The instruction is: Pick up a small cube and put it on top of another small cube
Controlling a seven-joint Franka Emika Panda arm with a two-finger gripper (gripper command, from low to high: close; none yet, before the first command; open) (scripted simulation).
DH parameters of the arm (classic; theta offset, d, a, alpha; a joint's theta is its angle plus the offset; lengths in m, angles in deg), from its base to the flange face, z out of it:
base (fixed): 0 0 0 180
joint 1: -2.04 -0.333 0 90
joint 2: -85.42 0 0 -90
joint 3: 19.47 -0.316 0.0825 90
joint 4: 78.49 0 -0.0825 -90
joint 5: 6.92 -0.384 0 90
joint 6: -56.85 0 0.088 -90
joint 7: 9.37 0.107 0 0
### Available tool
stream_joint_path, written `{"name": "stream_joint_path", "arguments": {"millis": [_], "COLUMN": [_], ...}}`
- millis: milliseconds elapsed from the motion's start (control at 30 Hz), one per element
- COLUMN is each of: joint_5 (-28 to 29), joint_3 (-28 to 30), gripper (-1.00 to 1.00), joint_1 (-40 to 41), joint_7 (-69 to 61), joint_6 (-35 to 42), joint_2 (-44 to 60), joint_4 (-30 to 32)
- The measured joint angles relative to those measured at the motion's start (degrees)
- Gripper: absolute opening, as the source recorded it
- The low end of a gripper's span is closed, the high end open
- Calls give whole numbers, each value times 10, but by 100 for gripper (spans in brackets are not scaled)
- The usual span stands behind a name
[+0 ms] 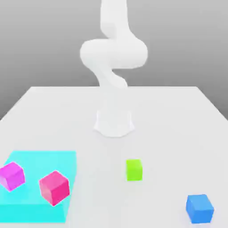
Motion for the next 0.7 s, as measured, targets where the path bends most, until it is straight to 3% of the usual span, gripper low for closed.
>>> {"name": "stream_joint_path", "arguments": {"millis": [567, 700], "joint_5": [-32, -4], "joint_3": [-61, -54], "gripper": [0, 0], "joint_1": [-51, -61], "joint_7": [42, 68], "joint_6": [-281, -383], "joint_2": [314, 441], "joint_4": [338, 355]}}
